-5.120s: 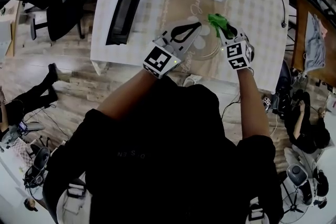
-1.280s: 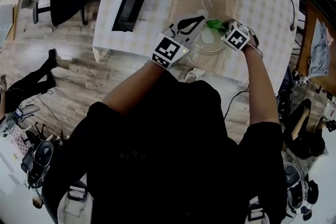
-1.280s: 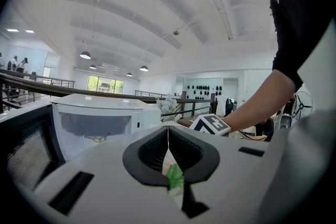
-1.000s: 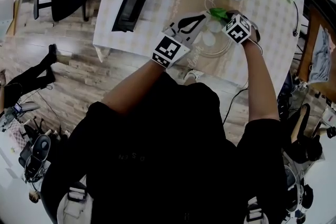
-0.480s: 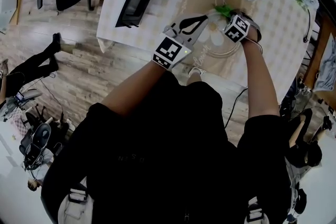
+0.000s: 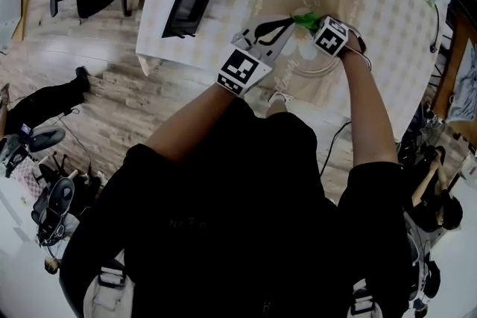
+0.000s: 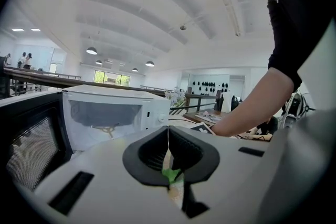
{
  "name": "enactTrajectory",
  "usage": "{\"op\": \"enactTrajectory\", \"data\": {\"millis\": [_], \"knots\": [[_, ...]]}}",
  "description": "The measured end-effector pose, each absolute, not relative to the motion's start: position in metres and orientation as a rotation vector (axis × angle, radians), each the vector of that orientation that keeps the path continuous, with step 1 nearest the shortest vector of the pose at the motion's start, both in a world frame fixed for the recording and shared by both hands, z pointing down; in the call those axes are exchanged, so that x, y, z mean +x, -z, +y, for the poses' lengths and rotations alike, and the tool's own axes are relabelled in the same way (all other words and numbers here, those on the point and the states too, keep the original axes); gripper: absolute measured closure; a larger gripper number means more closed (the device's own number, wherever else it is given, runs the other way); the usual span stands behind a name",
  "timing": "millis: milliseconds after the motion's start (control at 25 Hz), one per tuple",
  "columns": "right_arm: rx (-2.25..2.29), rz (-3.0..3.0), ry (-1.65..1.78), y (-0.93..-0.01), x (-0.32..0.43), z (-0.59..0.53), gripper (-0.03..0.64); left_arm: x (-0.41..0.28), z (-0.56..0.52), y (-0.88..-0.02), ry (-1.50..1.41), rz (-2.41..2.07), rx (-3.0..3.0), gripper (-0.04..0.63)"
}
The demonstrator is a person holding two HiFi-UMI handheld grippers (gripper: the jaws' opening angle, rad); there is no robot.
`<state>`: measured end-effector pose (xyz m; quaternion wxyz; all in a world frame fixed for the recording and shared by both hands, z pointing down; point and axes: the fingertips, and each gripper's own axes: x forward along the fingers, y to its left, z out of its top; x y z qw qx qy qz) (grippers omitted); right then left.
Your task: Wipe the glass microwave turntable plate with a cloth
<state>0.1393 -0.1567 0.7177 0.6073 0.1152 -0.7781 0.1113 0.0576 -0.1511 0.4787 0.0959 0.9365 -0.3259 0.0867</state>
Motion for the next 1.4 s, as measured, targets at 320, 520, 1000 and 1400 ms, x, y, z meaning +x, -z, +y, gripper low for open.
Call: {"op": "enactTrajectory", "data": {"millis": [320,520,1000,1400], "knots": [[0.181,-1.807,-0.353,-0.719,0.126,-0.118,0.549,0.056,-0.141,-0.479,-0.260,-0.958,2.780,0.575],[0.167,-1.830,-0.397,-0.718,0.116,-0.095,0.549,0.054,-0.133,-0.478,-0.257,-0.951,2.784,0.575],[0.114,-1.850,-0.536,-0.716,0.092,-0.031,0.549,0.055,-0.128,-0.471,-0.251,-0.929,2.806,0.575],[-0.036,-1.857,-0.652,-0.708,0.074,0.013,0.549,0.061,-0.132,-0.468,-0.258,-0.900,2.823,0.574]]}}
